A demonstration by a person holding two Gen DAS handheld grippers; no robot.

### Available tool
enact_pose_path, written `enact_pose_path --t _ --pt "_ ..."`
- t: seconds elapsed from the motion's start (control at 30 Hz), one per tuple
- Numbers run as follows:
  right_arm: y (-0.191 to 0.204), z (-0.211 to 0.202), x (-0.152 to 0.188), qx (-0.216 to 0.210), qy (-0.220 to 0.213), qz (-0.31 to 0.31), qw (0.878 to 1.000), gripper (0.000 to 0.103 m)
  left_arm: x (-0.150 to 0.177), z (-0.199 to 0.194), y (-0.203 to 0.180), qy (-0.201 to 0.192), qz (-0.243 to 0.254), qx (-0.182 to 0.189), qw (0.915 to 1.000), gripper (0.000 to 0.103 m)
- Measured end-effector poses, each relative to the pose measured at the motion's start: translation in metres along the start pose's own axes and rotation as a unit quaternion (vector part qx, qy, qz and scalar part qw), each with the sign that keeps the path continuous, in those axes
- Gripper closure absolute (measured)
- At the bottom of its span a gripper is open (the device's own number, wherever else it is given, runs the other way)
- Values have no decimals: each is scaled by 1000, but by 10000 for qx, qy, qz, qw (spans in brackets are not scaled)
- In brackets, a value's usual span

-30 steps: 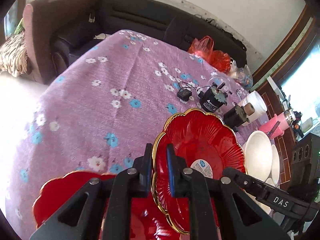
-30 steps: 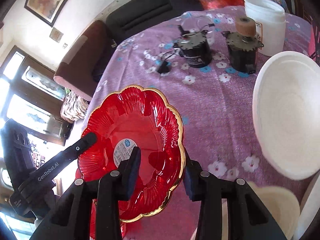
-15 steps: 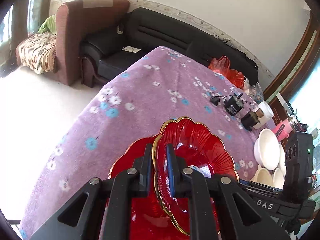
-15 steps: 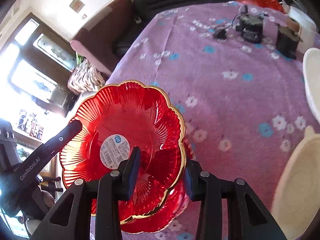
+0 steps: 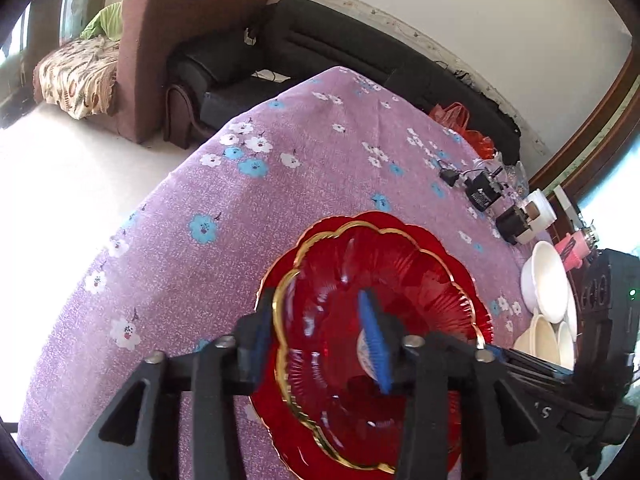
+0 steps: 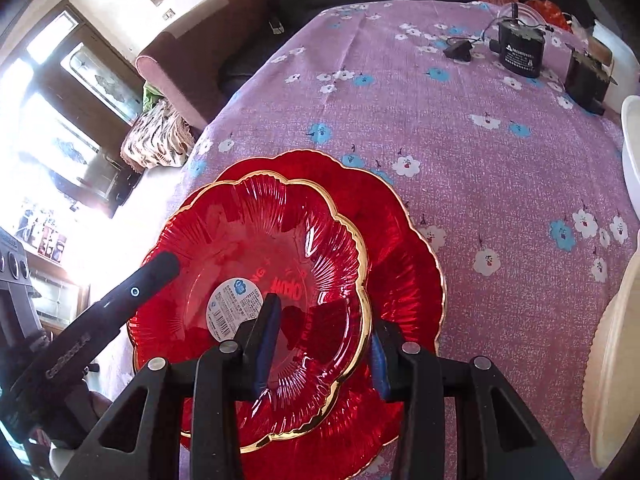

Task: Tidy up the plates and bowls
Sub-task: 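Carry the red plate onto the larger red plate and open the right gripper, then withdraw the right tool and move it toward the cream ribbed bowl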

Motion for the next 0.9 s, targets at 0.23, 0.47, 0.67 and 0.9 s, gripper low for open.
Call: enact_pose_path --t 0.23,0.47,0.67,0.9 --pt "-1 -3 -1 -140 -392 86 9991 35 2 -5 -2 -4 -33 202 9998 49" --pt "-2 -18 2 -110 -702 37 9975 31 2 -13 -2 -132 -121 193 9997 47" --pt "-14 -51 0 -158 -1183 101 9928 31 5 -37 -12 -480 115 -8 9988 47" --pt "-25 -170 28 202 -2774 -634 9585 12 22 -94 -60 -1580 857 -176 9836 37"
Point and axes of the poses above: each gripper's, at about its wrist camera, not at the fingertips, and z roughly the way its jaws point, y to its left, x to its underside, the point moved 5 cm from there along z, roughly the way its jaws point, and after that the axes turned 3 degrees about x, right-handed, at the moved point
